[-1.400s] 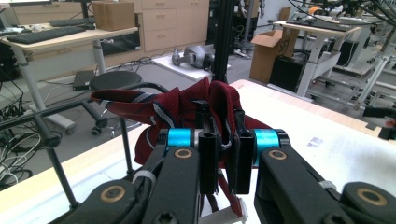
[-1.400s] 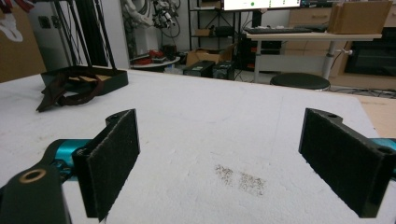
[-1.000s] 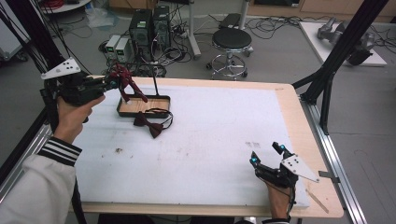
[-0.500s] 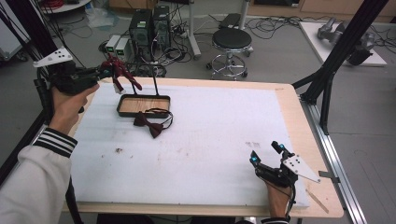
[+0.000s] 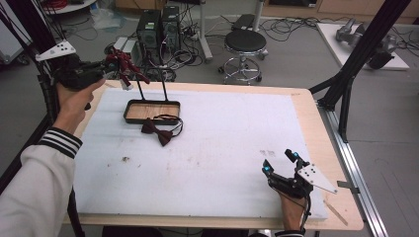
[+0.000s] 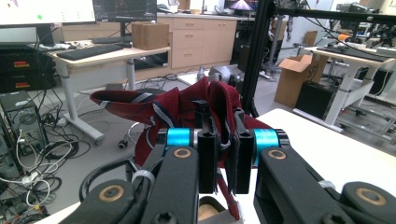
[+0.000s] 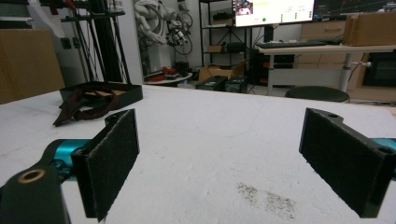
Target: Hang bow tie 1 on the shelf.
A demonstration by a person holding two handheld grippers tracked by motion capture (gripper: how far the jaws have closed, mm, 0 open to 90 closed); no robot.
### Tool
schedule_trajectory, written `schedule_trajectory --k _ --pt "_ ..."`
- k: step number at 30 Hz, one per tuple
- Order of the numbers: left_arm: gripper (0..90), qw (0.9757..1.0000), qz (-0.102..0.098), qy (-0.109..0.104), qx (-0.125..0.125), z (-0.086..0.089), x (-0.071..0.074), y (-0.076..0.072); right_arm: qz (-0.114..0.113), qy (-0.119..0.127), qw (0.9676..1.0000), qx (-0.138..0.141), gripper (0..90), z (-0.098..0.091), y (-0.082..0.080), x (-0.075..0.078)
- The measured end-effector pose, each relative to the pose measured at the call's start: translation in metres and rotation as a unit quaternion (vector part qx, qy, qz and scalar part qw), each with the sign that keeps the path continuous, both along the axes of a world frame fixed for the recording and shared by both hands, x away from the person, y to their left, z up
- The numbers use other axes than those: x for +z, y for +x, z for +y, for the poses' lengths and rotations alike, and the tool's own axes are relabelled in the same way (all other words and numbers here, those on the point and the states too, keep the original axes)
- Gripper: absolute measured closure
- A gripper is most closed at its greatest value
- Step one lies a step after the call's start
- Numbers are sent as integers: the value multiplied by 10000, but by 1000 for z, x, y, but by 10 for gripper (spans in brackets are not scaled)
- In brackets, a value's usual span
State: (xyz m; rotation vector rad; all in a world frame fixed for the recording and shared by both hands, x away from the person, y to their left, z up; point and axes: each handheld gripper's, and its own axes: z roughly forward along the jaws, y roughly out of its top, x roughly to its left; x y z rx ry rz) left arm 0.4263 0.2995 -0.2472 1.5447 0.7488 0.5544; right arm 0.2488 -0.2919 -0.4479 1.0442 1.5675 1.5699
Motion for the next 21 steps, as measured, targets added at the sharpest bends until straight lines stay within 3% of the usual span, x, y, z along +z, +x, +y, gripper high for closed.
schedule_trajectory --k 11,21 --pt "844 9999 -10 -71 117 7 -10 21 -8 -96 9999 106 113 9 0 -1" --pt "844 9993 -3 -184 311 19 -15 28 9 -81 9999 116 113 10 1 -1"
